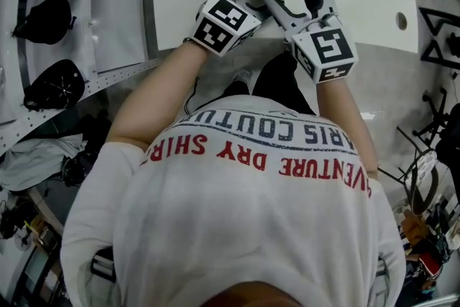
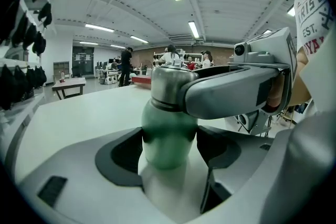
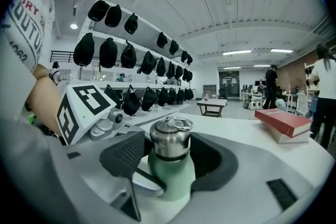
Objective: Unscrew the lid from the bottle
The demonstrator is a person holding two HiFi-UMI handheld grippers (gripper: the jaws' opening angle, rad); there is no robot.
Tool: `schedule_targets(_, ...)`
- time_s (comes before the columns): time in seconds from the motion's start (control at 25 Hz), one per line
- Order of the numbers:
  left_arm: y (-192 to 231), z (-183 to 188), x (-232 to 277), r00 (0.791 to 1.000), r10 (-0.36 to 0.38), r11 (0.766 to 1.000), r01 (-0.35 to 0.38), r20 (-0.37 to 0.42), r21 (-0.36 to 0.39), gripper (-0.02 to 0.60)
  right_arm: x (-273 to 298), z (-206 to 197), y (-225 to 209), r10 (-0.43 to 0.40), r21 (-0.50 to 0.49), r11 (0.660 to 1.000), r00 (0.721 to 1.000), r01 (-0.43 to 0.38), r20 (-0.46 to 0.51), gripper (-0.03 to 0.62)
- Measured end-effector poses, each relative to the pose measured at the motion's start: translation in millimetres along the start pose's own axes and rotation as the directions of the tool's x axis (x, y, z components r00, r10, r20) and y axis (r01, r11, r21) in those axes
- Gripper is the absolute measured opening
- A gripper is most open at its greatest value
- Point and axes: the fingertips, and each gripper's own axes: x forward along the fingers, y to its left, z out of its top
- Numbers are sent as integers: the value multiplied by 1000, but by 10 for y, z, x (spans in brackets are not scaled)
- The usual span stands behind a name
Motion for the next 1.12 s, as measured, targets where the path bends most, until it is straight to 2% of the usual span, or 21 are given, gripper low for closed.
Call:
schedule_targets(0.12, -9, 7, 0, 1000, -1, 1000, 1, 2, 2, 339, -10, -1, -36, -31, 2, 1000, 1000, 31, 3, 239)
schedule_targets(0.2, -8, 10, 2, 1000, 1, 1000, -1, 4, 0, 339, -10, 1, -43, -32, -1, 999, 999, 32, 0, 239)
schedule_targets(0.56, 0, 10, 8, 1000, -16, 1000, 16, -1, 12, 339, -5, -12, -47, 19, -38, 999, 1000, -19, -17, 233)
schedule_targets(0.84, -17, 4, 5, 998, -58, 997, 59, -28, 46, 337, -25, -26, -36, 140, -88, 986, 989, -143, -49, 232)
schedule_targets(1.12, 15, -26, -19, 993, -107, 992, 110, -54, 69, 336, 18, -34, 3, 301, -143, 939, 948, -314, -105, 232)
